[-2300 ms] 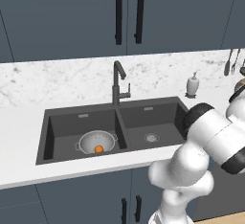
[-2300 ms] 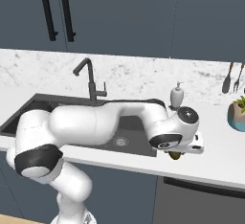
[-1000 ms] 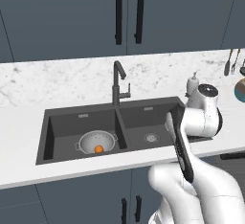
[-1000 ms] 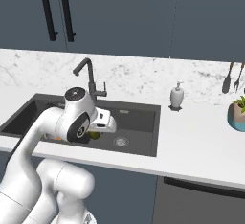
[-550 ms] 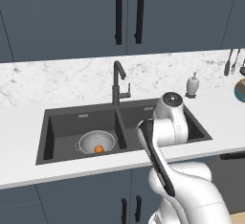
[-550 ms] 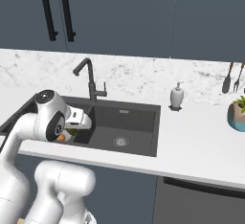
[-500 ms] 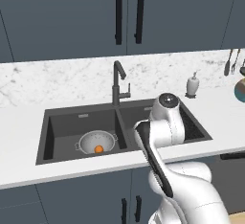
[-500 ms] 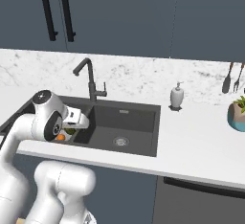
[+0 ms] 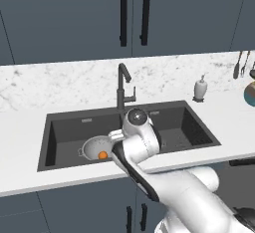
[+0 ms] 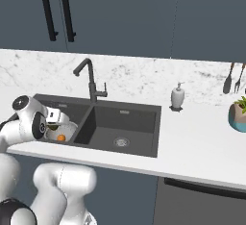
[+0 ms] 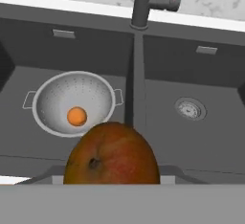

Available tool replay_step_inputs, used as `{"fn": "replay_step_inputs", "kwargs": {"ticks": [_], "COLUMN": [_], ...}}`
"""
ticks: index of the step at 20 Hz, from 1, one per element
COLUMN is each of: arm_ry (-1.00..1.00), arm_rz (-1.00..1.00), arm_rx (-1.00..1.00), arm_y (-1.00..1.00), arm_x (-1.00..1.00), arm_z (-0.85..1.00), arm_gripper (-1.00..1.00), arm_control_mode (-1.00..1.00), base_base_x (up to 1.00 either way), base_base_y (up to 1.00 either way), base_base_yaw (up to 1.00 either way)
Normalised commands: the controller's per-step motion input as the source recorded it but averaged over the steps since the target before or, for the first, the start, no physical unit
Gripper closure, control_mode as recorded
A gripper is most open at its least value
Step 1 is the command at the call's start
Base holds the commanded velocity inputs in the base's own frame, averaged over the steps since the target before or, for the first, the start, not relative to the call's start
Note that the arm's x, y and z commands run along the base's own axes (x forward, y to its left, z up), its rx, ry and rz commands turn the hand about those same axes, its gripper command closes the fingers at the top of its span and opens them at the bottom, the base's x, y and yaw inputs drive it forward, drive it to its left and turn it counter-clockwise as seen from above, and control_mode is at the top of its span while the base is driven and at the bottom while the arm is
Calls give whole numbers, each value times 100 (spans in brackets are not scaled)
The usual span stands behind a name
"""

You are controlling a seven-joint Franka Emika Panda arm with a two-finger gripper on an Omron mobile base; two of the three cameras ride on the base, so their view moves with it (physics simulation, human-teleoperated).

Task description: Put the colander in the sink, put the mango, tangerine in the colander, and turn on the sink faucet and pour water over the colander.

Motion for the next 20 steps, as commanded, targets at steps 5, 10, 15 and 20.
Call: {"fn": "replay_step_inputs", "kwargs": {"ticks": [5,10,15,20], "arm_ry": [8,15,18,11], "arm_rz": [0,-5,-8,-9], "arm_rx": [0,-1,-1,-5], "arm_y": [99,73,34,19], "arm_x": [70,70,53,37], "arm_z": [-3,-15,-33,-48], "arm_gripper": [100,100,100,100], "arm_control_mode": [-100,-100,-100,-100], "base_base_x": [0,0,0,0], "base_base_y": [0,0,0,0], "base_base_yaw": [0,0,0,0]}}
